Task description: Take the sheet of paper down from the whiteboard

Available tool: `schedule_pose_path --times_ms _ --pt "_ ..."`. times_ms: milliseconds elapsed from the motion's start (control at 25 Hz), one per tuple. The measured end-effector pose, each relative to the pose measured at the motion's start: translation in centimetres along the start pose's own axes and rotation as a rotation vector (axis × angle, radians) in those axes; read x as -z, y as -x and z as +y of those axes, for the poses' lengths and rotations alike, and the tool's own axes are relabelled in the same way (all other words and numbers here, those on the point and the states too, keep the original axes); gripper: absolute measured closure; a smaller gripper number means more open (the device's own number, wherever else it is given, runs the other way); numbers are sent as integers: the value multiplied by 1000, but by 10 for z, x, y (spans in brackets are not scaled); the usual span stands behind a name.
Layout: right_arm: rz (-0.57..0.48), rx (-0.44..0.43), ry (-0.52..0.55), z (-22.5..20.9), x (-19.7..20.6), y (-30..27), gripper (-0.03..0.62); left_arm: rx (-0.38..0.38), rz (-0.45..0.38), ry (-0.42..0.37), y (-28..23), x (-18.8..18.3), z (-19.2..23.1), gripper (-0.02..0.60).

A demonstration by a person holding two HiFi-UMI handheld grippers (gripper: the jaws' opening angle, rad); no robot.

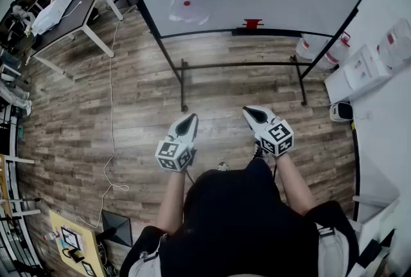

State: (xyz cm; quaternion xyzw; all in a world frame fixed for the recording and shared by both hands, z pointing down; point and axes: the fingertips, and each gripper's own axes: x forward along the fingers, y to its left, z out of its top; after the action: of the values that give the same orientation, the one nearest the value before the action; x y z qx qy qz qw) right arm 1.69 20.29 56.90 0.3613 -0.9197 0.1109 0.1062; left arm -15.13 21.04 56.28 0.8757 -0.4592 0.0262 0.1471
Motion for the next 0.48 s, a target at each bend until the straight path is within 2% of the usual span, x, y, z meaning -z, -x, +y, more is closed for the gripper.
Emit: schedule_pose_path --times_ms 480 --pt "27 3 5 -2 4 -8 589 -7 5 2 -2 1 7 568"
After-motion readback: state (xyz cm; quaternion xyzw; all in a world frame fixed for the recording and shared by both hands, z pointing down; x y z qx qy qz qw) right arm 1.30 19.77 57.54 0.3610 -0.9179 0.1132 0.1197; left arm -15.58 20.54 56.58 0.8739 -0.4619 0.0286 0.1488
